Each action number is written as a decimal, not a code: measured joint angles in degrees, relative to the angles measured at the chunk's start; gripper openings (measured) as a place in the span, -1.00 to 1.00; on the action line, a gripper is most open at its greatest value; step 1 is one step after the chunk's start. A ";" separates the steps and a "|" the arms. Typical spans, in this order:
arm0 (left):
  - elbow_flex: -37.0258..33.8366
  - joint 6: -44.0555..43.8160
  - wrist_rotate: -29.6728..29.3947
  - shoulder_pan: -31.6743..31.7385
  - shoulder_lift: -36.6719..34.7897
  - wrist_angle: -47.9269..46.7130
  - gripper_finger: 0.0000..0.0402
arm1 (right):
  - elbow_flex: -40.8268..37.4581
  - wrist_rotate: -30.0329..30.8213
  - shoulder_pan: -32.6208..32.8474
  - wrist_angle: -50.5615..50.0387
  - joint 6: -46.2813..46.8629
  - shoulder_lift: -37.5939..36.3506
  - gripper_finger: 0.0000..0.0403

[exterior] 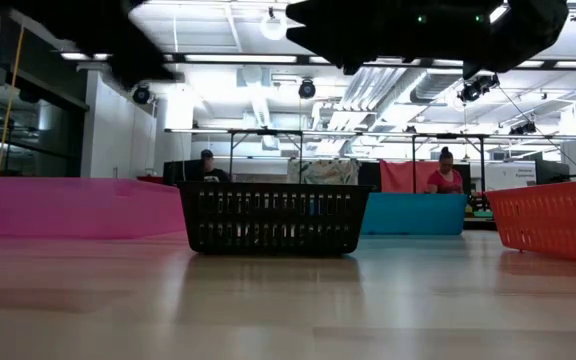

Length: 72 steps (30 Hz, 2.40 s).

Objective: Sort Halloween decoration
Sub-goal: Put the orange spider toy into the pink bin

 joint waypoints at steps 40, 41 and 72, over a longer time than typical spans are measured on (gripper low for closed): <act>5.66 -58.39 8.03 -52.18 28.40 -33.73 -0.20 | 0.04 0.07 -1.67 -2.86 1.94 0.00 0.25; 5.66 -58.38 7.58 -52.18 28.40 -33.72 -0.20 | 0.04 0.07 -1.67 -3.02 1.98 0.00 0.25; 2.36 -60.32 9.77 -52.16 28.18 -28.46 -0.85 | 0.04 1.03 -1.67 -3.97 1.98 0.00 0.25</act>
